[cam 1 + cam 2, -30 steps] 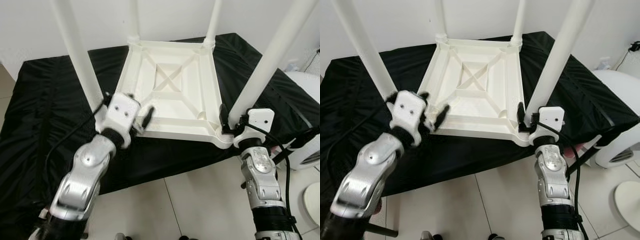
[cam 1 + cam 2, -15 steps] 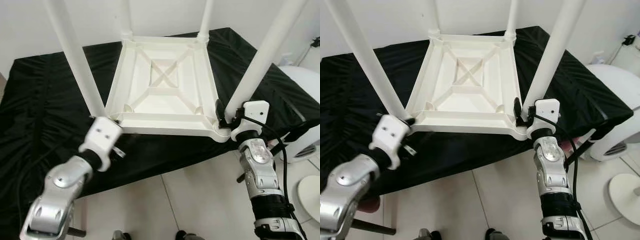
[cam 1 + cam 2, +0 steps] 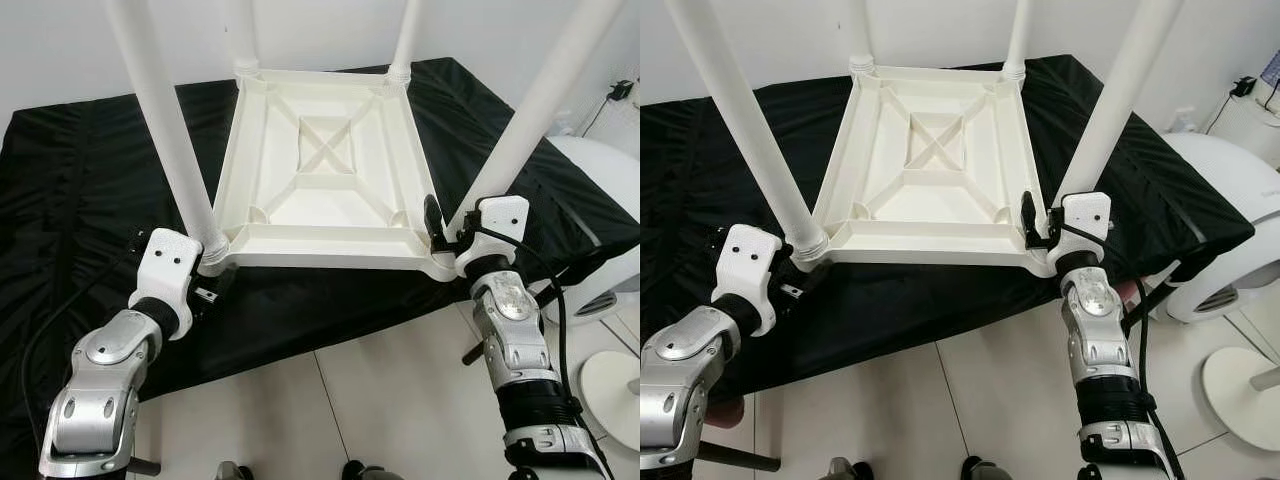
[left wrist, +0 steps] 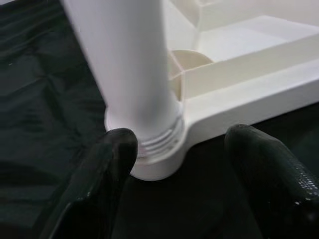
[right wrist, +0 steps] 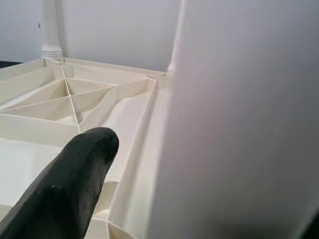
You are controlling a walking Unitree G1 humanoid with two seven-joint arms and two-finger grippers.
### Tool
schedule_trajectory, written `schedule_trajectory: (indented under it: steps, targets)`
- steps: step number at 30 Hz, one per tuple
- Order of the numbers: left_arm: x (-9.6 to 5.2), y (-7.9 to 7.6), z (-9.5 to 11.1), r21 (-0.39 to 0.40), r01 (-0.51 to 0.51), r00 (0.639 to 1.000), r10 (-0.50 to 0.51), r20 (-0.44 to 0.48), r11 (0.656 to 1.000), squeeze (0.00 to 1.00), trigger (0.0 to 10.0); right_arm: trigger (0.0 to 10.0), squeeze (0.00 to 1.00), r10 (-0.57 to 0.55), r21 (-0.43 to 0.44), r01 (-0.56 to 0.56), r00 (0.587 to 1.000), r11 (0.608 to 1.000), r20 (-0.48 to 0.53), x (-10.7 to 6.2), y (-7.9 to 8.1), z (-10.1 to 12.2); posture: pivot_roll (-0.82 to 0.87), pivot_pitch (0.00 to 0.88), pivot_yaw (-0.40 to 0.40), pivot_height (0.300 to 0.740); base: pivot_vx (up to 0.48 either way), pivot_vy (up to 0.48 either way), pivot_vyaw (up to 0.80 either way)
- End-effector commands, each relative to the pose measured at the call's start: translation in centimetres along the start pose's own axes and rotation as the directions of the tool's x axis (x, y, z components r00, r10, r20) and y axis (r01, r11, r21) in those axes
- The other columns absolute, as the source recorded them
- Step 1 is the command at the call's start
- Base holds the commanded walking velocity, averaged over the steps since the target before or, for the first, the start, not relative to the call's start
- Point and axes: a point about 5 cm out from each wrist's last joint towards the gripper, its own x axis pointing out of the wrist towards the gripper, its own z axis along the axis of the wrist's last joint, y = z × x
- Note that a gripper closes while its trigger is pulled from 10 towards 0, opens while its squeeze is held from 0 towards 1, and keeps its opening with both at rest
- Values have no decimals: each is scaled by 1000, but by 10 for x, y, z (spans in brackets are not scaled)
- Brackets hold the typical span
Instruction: Building children table
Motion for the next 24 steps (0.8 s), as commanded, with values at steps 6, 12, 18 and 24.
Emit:
schedule_trajectory:
  steps: [6,12,18,24]
  targets:
    - [16,28,5,-30,-415,910,415,-2,909,0,10000,10000,0,32,25,-33,999,999,31,4,7,4,55,127,-36,740,0,0,0]
    - [50,30,26,-101,-390,918,395,29,915,0,10000,10000,0,49,36,-51,998,998,33,5,12,3,51,130,-34,740,0,0,0]
    - [63,26,34,-122,-363,928,370,37,924,0,10000,10000,0,43,30,-45,998,999,42,5,10,5,13,134,-14,740,0,0,0]
    - [64,22,35,-145,-334,938,344,47,931,0,5529,10000,0,30,17,-31,999,999,38,-1,5,4,5,136,-11,740,0,0,0]
